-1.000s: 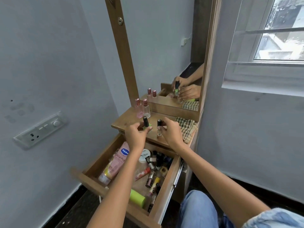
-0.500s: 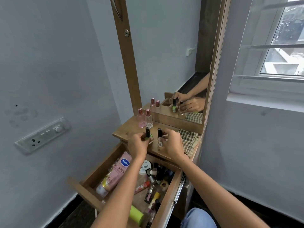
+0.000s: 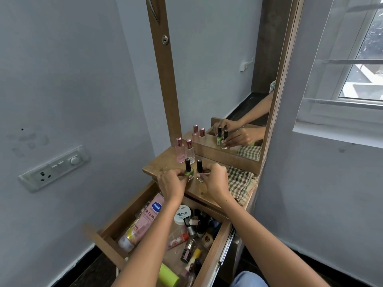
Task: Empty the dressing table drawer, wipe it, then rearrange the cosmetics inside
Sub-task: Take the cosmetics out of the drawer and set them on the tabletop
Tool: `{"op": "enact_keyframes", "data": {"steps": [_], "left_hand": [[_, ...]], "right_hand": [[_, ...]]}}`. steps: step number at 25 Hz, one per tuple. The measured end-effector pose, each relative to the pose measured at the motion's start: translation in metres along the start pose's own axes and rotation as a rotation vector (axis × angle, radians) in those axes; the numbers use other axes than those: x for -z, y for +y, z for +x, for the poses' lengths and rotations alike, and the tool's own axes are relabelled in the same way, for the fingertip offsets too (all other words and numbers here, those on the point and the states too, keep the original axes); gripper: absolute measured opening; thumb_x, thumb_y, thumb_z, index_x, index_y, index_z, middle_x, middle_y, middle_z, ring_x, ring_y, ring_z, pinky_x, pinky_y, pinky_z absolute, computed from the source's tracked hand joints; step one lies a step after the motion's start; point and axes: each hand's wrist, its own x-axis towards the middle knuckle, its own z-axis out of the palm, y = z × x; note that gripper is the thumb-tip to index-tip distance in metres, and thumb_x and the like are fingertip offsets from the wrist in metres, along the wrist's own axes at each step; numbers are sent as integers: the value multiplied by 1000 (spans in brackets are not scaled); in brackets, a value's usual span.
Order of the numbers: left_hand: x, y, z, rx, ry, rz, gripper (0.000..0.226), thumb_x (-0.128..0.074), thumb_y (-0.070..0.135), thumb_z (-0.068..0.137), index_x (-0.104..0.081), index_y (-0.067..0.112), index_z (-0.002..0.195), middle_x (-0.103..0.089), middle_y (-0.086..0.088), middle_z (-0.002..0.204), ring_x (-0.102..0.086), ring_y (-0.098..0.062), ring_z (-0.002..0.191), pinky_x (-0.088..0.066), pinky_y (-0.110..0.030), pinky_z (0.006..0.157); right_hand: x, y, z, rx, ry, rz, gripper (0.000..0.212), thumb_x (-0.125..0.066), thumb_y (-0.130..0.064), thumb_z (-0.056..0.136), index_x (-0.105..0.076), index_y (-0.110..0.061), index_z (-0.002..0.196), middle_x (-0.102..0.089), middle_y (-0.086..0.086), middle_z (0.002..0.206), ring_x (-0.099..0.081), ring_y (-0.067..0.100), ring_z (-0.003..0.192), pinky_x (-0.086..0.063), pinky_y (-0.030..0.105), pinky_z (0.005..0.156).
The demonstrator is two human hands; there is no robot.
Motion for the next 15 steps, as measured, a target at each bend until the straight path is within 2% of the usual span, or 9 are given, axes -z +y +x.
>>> {"op": "enact_keyframes", "data": {"steps": [5, 7, 10, 15], "left_hand": [[-11, -1, 20, 15, -1, 80, 25, -74, 39, 78, -74, 23, 98, -73, 5, 95, -61, -16, 94, -27, -28, 81], [-14, 1, 25, -7, -5, 84, 23, -73, 34, 80, -74, 21, 100, -73, 3, 96, -61, -16, 95, -28, -31, 85], [-16, 4, 31, -84, -24, 161, 21, -70, 34, 82, -74, 22, 99, -73, 1, 94, -60, -18, 93, -31, -34, 87], [-21, 7, 32, -177, -34, 321, 21, -60, 34, 89, -74, 20, 94, -70, -1, 88, -55, -21, 91, -32, -36, 86]], "right_hand": [[-6, -10, 16, -50, 17, -76, 5, -69, -13, 84, -70, -10, 88, -69, 3, 85, -66, 22, 83, -55, 37, 73], [-6, -14, 19, -55, 41, -112, 6, -64, -10, 87, -69, -8, 87, -65, 2, 81, -65, 24, 85, -52, 34, 71], [-9, -21, 20, -68, 84, -202, 12, -60, -16, 91, -68, -11, 99, -69, 9, 94, -64, 30, 93, -46, 35, 73], [-12, -22, 25, -85, 62, -190, 25, -59, -23, 91, -62, -20, 116, -69, 8, 107, -64, 29, 101, -46, 33, 77]]}}
